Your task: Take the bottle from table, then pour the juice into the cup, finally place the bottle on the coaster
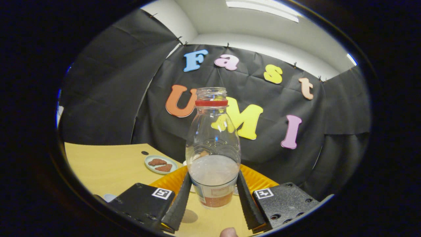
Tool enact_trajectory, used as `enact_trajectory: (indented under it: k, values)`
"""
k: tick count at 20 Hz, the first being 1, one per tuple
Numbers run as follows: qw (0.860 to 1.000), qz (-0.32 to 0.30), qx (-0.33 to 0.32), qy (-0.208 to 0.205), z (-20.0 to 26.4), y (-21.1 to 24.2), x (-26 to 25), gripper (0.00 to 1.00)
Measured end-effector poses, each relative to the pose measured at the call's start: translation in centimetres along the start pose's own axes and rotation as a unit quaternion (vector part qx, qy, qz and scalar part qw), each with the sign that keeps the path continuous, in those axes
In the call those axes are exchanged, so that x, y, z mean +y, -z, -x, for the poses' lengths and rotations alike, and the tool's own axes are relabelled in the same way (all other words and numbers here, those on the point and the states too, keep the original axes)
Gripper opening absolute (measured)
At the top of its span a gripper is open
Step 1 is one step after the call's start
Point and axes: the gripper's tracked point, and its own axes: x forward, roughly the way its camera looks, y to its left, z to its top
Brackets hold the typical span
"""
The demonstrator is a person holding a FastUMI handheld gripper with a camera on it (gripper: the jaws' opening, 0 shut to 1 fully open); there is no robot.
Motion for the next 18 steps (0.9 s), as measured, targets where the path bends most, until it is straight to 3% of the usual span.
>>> enact_trajectory:
  k: [8,18]
  values:
    - [0.996,-0.077,0.048,-0.004,-4.0,6.7,1.5,0.76]
    - [0.985,-0.128,0.113,-0.038,-5.5,15.3,4.9,0.78]
